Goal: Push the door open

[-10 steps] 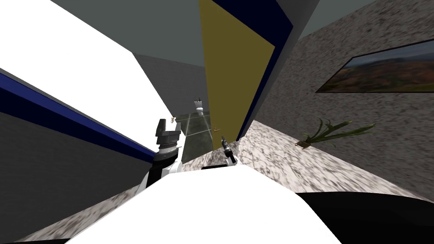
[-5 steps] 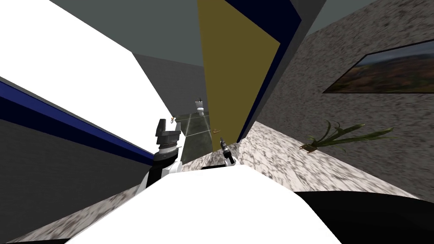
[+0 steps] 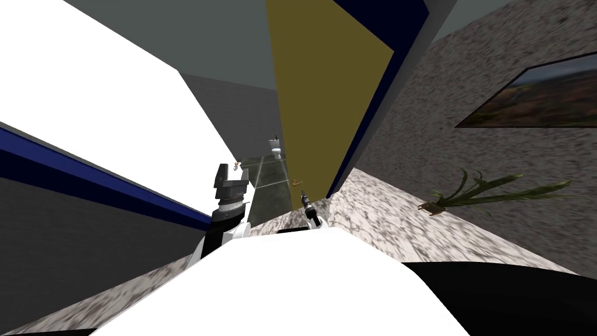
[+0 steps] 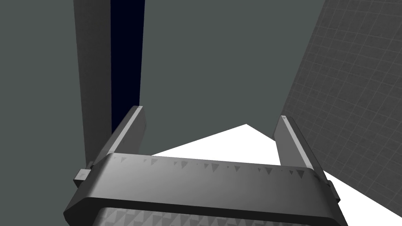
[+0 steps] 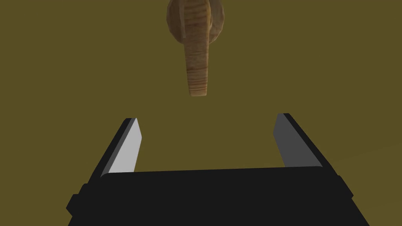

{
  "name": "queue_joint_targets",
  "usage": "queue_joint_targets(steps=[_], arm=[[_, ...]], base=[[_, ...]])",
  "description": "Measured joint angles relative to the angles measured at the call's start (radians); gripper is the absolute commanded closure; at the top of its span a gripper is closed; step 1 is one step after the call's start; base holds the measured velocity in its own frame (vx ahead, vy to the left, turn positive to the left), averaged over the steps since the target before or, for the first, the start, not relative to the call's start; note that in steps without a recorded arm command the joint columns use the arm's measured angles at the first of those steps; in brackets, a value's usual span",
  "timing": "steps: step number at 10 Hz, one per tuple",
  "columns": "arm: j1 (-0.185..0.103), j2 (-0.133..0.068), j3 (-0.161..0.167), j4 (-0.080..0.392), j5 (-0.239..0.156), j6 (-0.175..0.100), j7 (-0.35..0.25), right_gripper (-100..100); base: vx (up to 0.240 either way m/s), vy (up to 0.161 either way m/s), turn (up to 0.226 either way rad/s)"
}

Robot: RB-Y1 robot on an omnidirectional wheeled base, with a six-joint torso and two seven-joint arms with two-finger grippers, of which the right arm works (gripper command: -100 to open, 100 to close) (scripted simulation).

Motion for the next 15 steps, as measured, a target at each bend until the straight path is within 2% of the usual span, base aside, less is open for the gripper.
queue_joint_targets(steps=[2, 5, 7, 9, 10, 15], arm=[[0.01, -0.034, 0.0, -0.016, 0.0, 0.007, 0.0, -100], [0.0, -0.053, -0.009, 0.004, -0.004, -0.003, 0.003, -100], [-0.006, -0.044, -0.014, 0.016, -0.007, -0.009, 0.003, -100], [-0.01, -0.01, -0.019, 0.028, -0.009, -0.017, 0.005, -100], [-0.01, -0.008, -0.019, 0.029, -0.009, -0.018, 0.006, 100], [-0.014, -0.01, -0.019, 0.026, -0.009, -0.016, 0.006, 100]], base=[[0.165, 0.055, 0.027], [0.211, 0.06, 0.025], [0.215, 0.044, 0.024], [0.112, 0.033, 0.015], [0.0, 0.0, 0.0], [-0.006, -0.003, 0.005]])
